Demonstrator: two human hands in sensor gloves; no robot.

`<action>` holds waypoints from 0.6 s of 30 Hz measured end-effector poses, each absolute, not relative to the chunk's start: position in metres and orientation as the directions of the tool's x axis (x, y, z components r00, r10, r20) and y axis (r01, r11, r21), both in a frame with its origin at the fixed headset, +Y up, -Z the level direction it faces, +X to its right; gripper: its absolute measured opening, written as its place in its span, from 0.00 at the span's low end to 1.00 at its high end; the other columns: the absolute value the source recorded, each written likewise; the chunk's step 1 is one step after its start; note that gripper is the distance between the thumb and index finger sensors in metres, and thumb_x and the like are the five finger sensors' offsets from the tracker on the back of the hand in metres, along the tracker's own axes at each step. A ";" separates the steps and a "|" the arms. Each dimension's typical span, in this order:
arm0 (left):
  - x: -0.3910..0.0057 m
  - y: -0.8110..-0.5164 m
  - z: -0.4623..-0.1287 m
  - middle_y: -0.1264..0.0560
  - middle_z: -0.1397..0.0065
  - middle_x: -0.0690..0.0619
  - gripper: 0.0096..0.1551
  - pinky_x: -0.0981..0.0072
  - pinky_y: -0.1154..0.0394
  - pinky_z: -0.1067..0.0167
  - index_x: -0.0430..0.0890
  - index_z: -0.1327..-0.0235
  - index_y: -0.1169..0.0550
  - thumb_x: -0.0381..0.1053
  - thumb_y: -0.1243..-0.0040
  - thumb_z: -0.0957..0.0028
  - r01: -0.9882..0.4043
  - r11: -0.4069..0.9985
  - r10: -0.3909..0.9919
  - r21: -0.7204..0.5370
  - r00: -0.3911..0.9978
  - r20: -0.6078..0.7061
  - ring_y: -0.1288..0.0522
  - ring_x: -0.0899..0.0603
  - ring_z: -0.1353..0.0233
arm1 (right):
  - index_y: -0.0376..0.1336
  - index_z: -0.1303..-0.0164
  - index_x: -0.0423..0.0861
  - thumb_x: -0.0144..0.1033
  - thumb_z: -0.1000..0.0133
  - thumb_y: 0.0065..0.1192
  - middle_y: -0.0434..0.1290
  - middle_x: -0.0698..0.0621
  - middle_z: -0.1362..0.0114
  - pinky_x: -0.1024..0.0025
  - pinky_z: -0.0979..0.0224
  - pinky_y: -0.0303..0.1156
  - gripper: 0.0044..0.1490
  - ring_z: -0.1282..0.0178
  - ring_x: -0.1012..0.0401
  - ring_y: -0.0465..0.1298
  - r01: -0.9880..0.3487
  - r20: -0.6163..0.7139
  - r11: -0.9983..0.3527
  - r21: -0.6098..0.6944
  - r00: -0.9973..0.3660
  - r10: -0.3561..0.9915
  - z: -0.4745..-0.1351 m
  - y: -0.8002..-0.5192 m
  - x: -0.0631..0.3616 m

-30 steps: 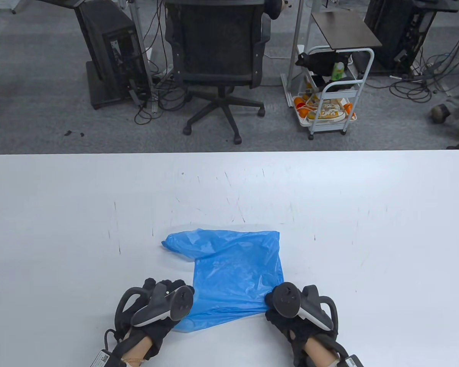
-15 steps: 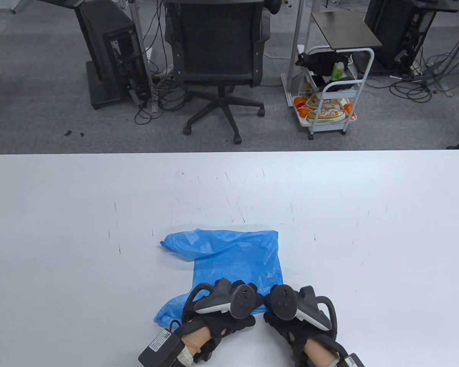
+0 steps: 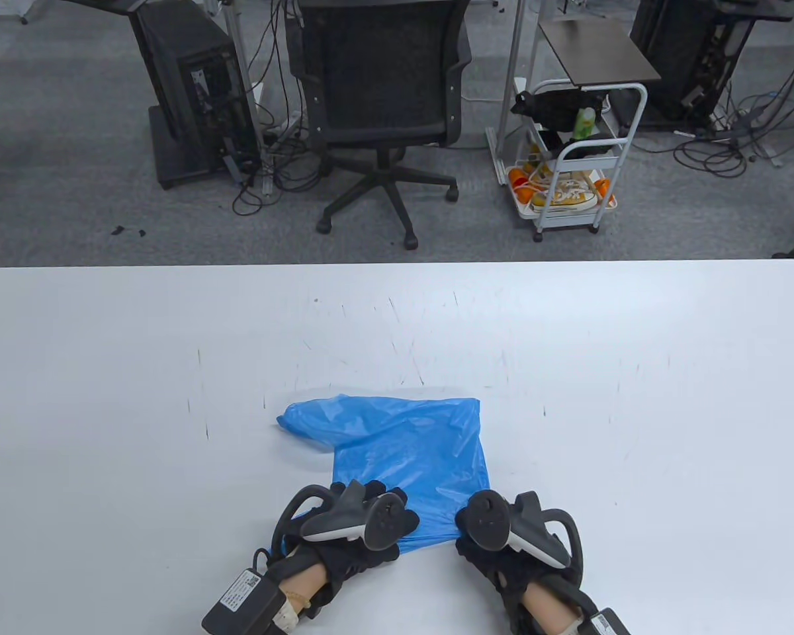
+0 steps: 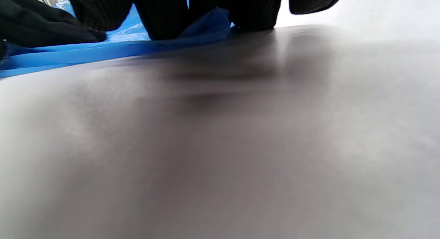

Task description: Squeeze plastic bag to expel air

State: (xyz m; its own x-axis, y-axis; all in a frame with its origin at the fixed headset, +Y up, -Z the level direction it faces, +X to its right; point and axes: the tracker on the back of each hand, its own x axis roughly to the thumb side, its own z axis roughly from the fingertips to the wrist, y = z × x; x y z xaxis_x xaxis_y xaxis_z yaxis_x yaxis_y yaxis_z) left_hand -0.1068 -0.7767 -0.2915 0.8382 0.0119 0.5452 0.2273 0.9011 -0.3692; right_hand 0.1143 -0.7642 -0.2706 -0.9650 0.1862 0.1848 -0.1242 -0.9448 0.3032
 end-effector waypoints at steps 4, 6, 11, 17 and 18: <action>-0.126 -0.776 -0.292 0.44 0.13 0.67 0.32 0.35 0.43 0.21 0.72 0.28 0.36 0.66 0.50 0.50 0.186 0.904 0.038 -0.385 0.862 0.505 0.45 0.48 0.13 | 0.62 0.29 0.50 0.50 0.46 0.55 0.58 0.48 0.17 0.41 0.25 0.58 0.35 0.21 0.47 0.58 -0.120 0.182 -0.945 0.304 -0.966 0.181 -0.271 -0.764 0.114; -0.136 -0.777 -0.291 0.44 0.13 0.67 0.32 0.35 0.43 0.21 0.72 0.29 0.35 0.66 0.50 0.50 0.167 0.906 0.047 -0.389 0.874 0.484 0.44 0.48 0.13 | 0.62 0.29 0.50 0.51 0.46 0.55 0.58 0.49 0.17 0.41 0.25 0.58 0.35 0.21 0.48 0.58 -0.120 0.181 -0.945 0.303 -0.967 0.181 -0.271 -0.764 0.115; -0.161 -0.778 -0.288 0.43 0.14 0.68 0.31 0.36 0.43 0.21 0.72 0.29 0.33 0.66 0.49 0.50 0.097 0.914 0.085 -0.393 0.903 0.421 0.44 0.49 0.13 | 0.62 0.29 0.51 0.50 0.46 0.55 0.58 0.49 0.17 0.41 0.25 0.58 0.34 0.21 0.48 0.57 -0.133 0.173 -0.942 0.308 -0.966 0.193 -0.271 -0.765 0.115; -0.175 -0.777 -0.286 0.41 0.14 0.67 0.31 0.36 0.42 0.22 0.70 0.29 0.32 0.66 0.50 0.50 0.081 0.923 0.074 -0.377 0.923 0.378 0.42 0.49 0.14 | 0.62 0.29 0.52 0.51 0.46 0.55 0.58 0.49 0.17 0.39 0.24 0.54 0.34 0.22 0.48 0.56 -0.152 0.159 -0.936 0.317 -0.965 0.210 -0.273 -0.765 0.117; -0.176 -0.777 -0.286 0.41 0.14 0.67 0.31 0.36 0.42 0.22 0.70 0.30 0.32 0.66 0.50 0.50 0.080 0.924 0.071 -0.374 0.924 0.375 0.42 0.49 0.14 | 0.62 0.29 0.51 0.51 0.46 0.55 0.58 0.49 0.17 0.39 0.24 0.54 0.34 0.22 0.48 0.56 -0.162 0.155 -0.933 0.322 -0.963 0.220 -0.273 -0.765 0.117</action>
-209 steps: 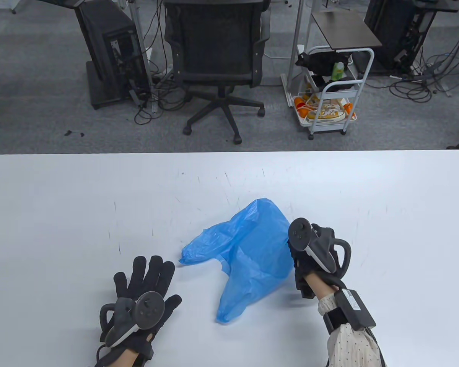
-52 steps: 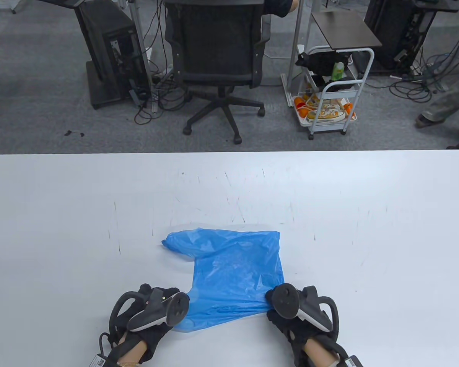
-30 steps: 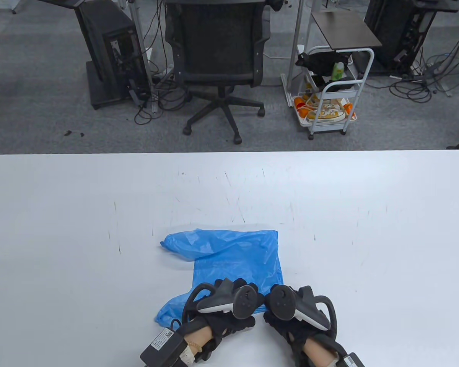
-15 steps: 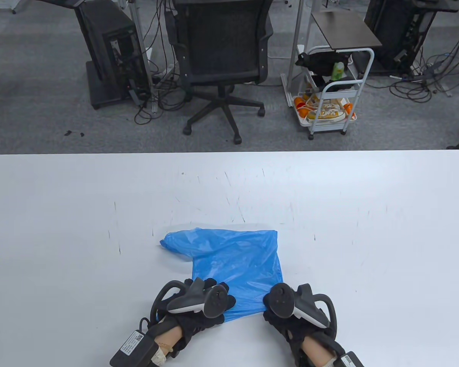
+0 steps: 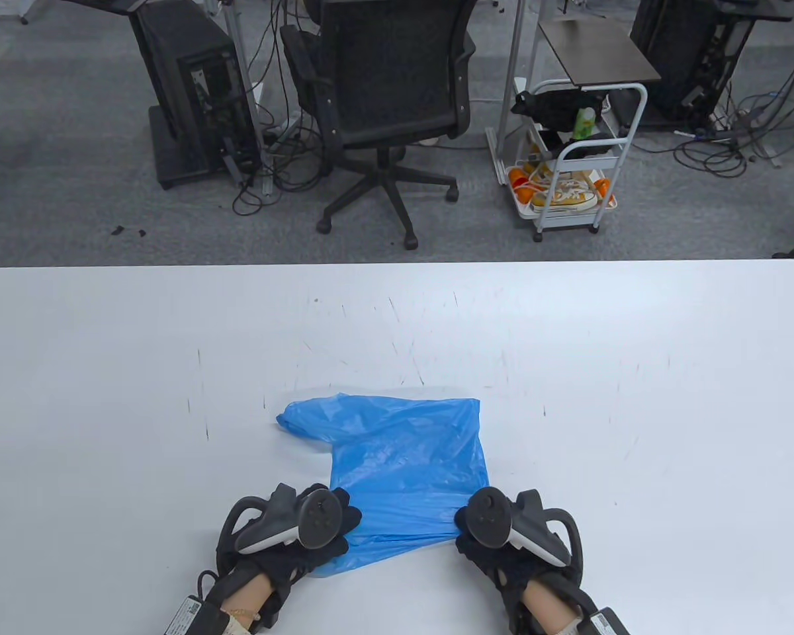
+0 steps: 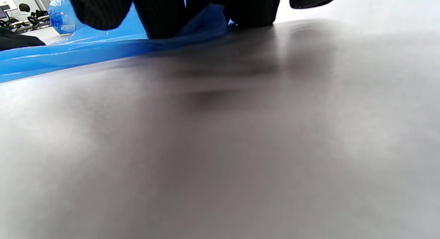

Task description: Squeeze plastic bag to expel air

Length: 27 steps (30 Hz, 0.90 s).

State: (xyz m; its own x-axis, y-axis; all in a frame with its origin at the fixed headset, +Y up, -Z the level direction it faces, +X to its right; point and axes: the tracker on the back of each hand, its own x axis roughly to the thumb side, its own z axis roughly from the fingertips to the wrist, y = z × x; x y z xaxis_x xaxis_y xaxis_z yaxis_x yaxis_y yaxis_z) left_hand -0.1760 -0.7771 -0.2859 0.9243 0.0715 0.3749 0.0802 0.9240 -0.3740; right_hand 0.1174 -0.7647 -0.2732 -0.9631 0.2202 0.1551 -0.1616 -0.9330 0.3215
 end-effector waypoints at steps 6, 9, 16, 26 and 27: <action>-0.177 -0.778 -0.286 0.41 0.14 0.66 0.31 0.35 0.42 0.22 0.69 0.30 0.31 0.66 0.50 0.50 0.048 0.924 0.101 -0.380 0.926 0.363 0.42 0.49 0.14 | 0.60 0.24 0.50 0.50 0.46 0.57 0.63 0.48 0.17 0.37 0.24 0.52 0.38 0.20 0.46 0.58 -0.208 0.106 -0.930 0.303 -0.962 0.250 -0.284 -0.750 0.119; -0.177 -0.778 -0.286 0.40 0.14 0.66 0.31 0.35 0.42 0.22 0.69 0.30 0.31 0.66 0.50 0.50 0.056 0.926 0.093 -0.374 0.925 0.368 0.42 0.48 0.14 | 0.52 0.20 0.55 0.48 0.46 0.58 0.52 0.52 0.12 0.33 0.22 0.45 0.41 0.14 0.47 0.48 -0.228 0.075 -0.933 0.277 -0.963 0.257 -0.301 -0.743 0.116; -0.179 -0.777 -0.286 0.39 0.14 0.65 0.31 0.34 0.43 0.22 0.68 0.30 0.30 0.66 0.50 0.50 0.042 0.925 0.105 -0.378 0.927 0.361 0.41 0.47 0.14 | 0.49 0.21 0.59 0.45 0.45 0.59 0.47 0.59 0.11 0.32 0.22 0.37 0.41 0.12 0.50 0.37 -0.164 0.022 -0.908 0.385 -0.982 0.187 -0.335 -0.761 0.121; -0.136 -0.740 -0.307 0.40 0.12 0.59 0.37 0.33 0.44 0.22 0.63 0.22 0.37 0.65 0.51 0.49 0.052 0.941 0.099 -0.334 0.903 0.418 0.41 0.42 0.13 | 0.44 0.22 0.62 0.48 0.46 0.57 0.42 0.62 0.12 0.32 0.22 0.36 0.43 0.12 0.51 0.38 -0.075 0.076 -0.882 0.465 -0.989 0.125 -0.337 -0.773 0.128; -0.124 -0.737 -0.311 0.42 0.11 0.58 0.38 0.32 0.45 0.22 0.62 0.21 0.39 0.65 0.51 0.48 0.043 0.936 0.123 -0.349 0.891 0.437 0.43 0.42 0.12 | 0.43 0.22 0.62 0.48 0.46 0.57 0.41 0.62 0.12 0.32 0.22 0.36 0.43 0.12 0.50 0.38 -0.074 0.078 -0.881 0.467 -0.989 0.125 -0.336 -0.773 0.128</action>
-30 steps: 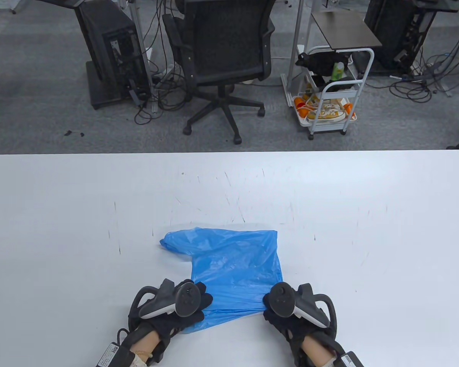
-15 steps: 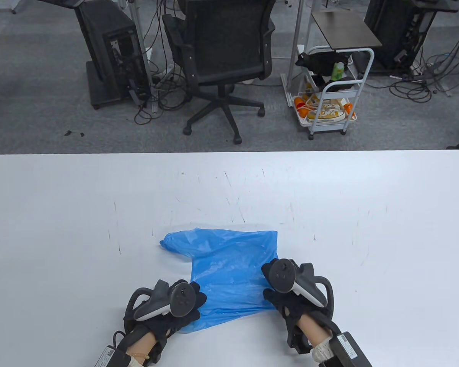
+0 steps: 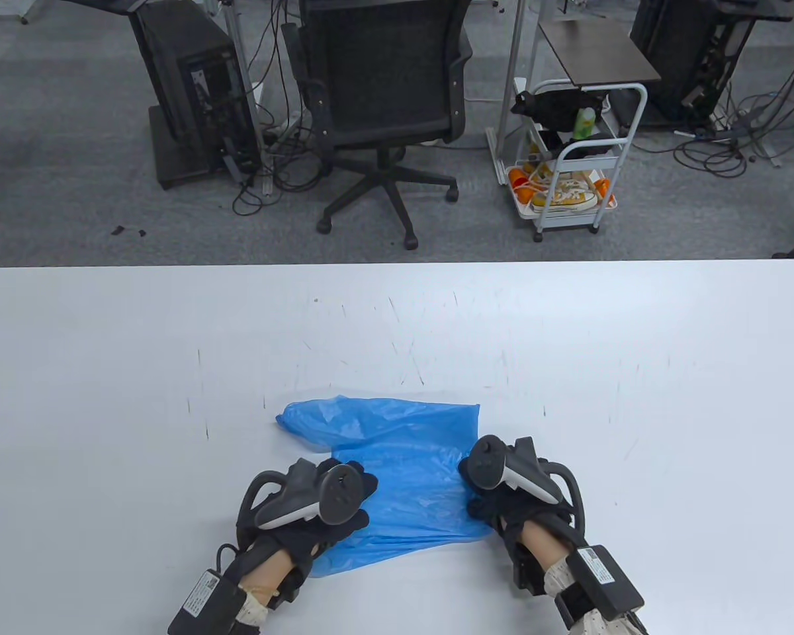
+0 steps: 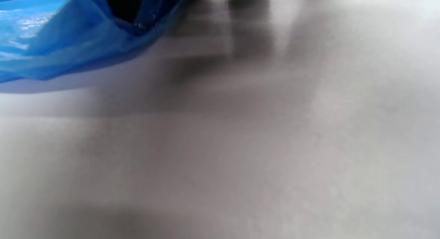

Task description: Squeeze plastic bag to expel air

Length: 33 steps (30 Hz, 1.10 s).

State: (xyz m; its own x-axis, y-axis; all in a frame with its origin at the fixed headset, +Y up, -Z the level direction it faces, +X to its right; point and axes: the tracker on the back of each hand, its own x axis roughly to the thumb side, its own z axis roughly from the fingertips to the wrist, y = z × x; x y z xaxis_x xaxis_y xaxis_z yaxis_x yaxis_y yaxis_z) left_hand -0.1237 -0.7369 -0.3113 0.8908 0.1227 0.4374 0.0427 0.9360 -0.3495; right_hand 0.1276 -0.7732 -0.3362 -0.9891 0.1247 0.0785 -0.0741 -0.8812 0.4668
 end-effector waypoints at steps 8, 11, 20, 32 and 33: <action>-0.048 -0.748 -0.332 0.52 0.10 0.58 0.40 0.31 0.51 0.21 0.62 0.20 0.46 0.63 0.51 0.47 0.162 0.901 0.090 -0.402 0.837 0.539 0.52 0.42 0.11 | 0.40 0.21 0.63 0.52 0.47 0.57 0.37 0.60 0.12 0.31 0.23 0.35 0.46 0.13 0.49 0.35 -0.077 0.100 -0.871 0.486 -0.985 0.142 -0.332 -0.776 0.128; -0.037 -0.762 -0.336 0.55 0.10 0.57 0.41 0.31 0.52 0.21 0.62 0.20 0.49 0.63 0.52 0.47 0.191 0.882 0.080 -0.432 0.840 0.536 0.54 0.42 0.11 | 0.40 0.21 0.62 0.53 0.47 0.57 0.37 0.59 0.12 0.31 0.23 0.34 0.47 0.13 0.49 0.35 -0.072 0.111 -0.875 0.479 -0.984 0.142 -0.329 -0.777 0.127; -0.040 -0.787 -0.337 0.59 0.11 0.59 0.42 0.31 0.52 0.21 0.64 0.20 0.52 0.65 0.54 0.48 0.254 0.860 0.023 -0.442 0.847 0.531 0.57 0.43 0.11 | 0.40 0.21 0.61 0.54 0.48 0.56 0.38 0.58 0.12 0.31 0.23 0.35 0.48 0.13 0.48 0.36 -0.074 0.118 -0.885 0.460 -0.983 0.143 -0.328 -0.778 0.126; -0.072 -0.789 -0.340 0.60 0.11 0.63 0.42 0.32 0.52 0.20 0.67 0.22 0.55 0.67 0.56 0.49 0.252 0.850 0.001 -0.463 0.877 0.481 0.58 0.44 0.11 | 0.40 0.21 0.62 0.54 0.48 0.56 0.37 0.59 0.12 0.31 0.23 0.35 0.48 0.13 0.49 0.35 -0.085 0.112 -0.884 0.459 -0.982 0.152 -0.327 -0.779 0.127; -0.076 -0.790 -0.340 0.61 0.11 0.63 0.42 0.32 0.52 0.20 0.67 0.22 0.55 0.67 0.56 0.49 0.250 0.848 0.001 -0.467 0.881 0.473 0.58 0.45 0.11 | 0.40 0.21 0.61 0.54 0.48 0.56 0.37 0.59 0.12 0.31 0.23 0.35 0.48 0.13 0.49 0.35 -0.087 0.111 -0.884 0.459 -0.982 0.154 -0.327 -0.779 0.127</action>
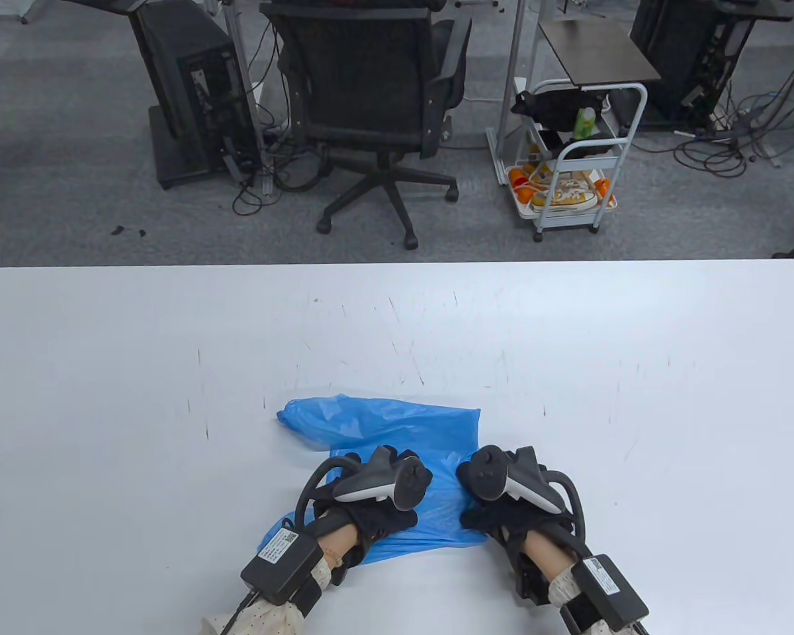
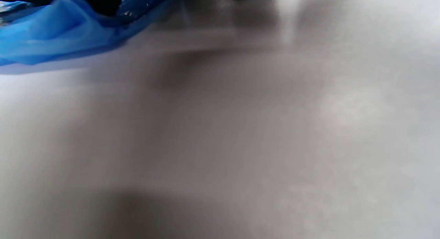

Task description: Squeeze plastic bag to expel air

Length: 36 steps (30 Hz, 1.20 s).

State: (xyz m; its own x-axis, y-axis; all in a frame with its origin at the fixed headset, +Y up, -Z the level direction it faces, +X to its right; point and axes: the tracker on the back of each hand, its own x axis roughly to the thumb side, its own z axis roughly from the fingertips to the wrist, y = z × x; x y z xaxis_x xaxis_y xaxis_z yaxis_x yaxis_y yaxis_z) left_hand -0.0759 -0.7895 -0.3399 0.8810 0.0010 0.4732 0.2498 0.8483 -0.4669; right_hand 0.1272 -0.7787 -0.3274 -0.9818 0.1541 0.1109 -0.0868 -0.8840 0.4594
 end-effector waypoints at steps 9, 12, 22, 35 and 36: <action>-0.107 -0.790 -0.340 0.62 0.12 0.64 0.43 0.32 0.53 0.20 0.68 0.22 0.56 0.68 0.57 0.49 0.233 0.842 -0.007 -0.486 0.907 0.422 0.59 0.45 0.11 | 0.40 0.21 0.62 0.54 0.48 0.56 0.37 0.59 0.12 0.32 0.23 0.35 0.48 0.13 0.49 0.35 -0.090 0.109 -0.884 0.459 -0.982 0.157 -0.327 -0.779 0.128; -0.121 -0.790 -0.339 0.62 0.12 0.64 0.42 0.32 0.53 0.20 0.69 0.22 0.56 0.68 0.57 0.49 0.223 0.840 -0.009 -0.494 0.917 0.399 0.59 0.45 0.11 | 0.40 0.21 0.62 0.54 0.48 0.56 0.37 0.59 0.12 0.32 0.23 0.35 0.48 0.13 0.49 0.35 -0.090 0.109 -0.884 0.459 -0.982 0.157 -0.327 -0.779 0.128; -0.161 -0.788 -0.341 0.62 0.12 0.65 0.43 0.32 0.53 0.20 0.69 0.23 0.57 0.69 0.57 0.50 0.219 0.825 -0.045 -0.522 0.945 0.325 0.59 0.44 0.11 | 0.40 0.21 0.62 0.54 0.48 0.56 0.37 0.60 0.12 0.32 0.22 0.35 0.47 0.13 0.50 0.35 -0.107 0.100 -0.880 0.462 -0.980 0.172 -0.327 -0.779 0.128; -0.173 -0.789 -0.341 0.62 0.12 0.63 0.43 0.32 0.52 0.21 0.68 0.23 0.57 0.68 0.57 0.50 0.209 0.824 -0.047 -0.526 0.952 0.303 0.59 0.42 0.11 | 0.47 0.19 0.58 0.53 0.48 0.57 0.41 0.56 0.11 0.31 0.23 0.35 0.46 0.13 0.49 0.36 -0.109 0.123 -0.894 0.434 -0.976 0.179 -0.328 -0.765 0.128; -0.173 -0.789 -0.341 0.62 0.12 0.63 0.44 0.32 0.52 0.21 0.67 0.23 0.57 0.68 0.57 0.50 0.210 0.825 -0.047 -0.525 0.951 0.306 0.59 0.42 0.11 | 0.46 0.19 0.58 0.53 0.47 0.57 0.41 0.56 0.11 0.31 0.23 0.35 0.46 0.13 0.49 0.35 -0.128 0.113 -0.902 0.411 -0.975 0.190 -0.329 -0.761 0.128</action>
